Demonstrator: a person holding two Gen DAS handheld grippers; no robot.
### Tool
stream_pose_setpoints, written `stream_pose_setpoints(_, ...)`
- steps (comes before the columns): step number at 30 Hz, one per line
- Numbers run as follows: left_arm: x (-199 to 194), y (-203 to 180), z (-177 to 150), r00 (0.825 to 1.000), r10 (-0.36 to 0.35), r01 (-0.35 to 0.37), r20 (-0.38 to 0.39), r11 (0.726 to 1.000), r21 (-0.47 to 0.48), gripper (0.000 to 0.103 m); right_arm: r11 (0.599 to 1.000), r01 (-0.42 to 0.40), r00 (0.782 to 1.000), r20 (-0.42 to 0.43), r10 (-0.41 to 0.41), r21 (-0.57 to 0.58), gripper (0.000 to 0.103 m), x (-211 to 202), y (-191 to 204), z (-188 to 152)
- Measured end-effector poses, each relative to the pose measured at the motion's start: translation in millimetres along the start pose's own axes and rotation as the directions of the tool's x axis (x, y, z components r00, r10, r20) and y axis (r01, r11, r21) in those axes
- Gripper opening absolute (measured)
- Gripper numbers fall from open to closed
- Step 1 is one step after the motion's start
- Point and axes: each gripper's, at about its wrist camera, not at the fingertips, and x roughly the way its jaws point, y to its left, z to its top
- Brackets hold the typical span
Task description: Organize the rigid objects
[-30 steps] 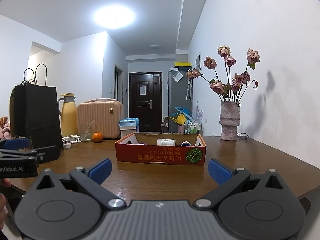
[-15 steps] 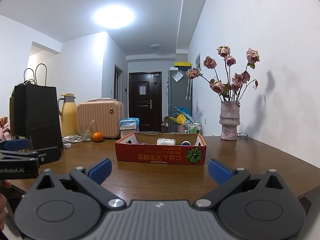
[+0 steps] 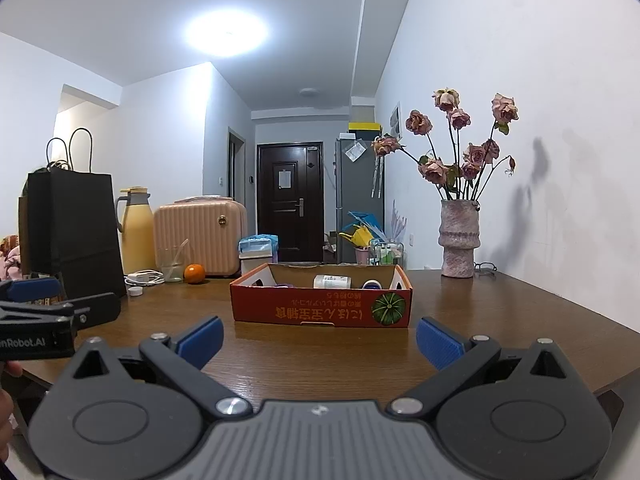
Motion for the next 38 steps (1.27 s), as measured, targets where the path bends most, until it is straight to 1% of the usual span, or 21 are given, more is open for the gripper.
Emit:
stream_pose_setpoints(27,0.1,-1.4,-1.4,1.000,0.000,0.000,0.002,1.000,-0.003,0.103,1.000,0.004,1.000,-0.005,-0.004,0.005,0.103,-0.9,-0.8,-1.2)
stream_pose_setpoints(35,-0.4,-2.6,-2.8,1.000,-0.021,0.021,0.009,1.000,0.000,0.103,1.000,0.005,1.000,-0.005,-0.005,0.007,0.103,-1.0,-1.1,-1.6)
stream_pose_setpoints(38,3.9,-2.2,-5.6,0.998,-0.061,0.061,-0.008,0.998,0.001,0.103,1.000,0.007,1.000,-0.008,-0.007,0.013,0.103,-0.1,-2.0,-3.1)
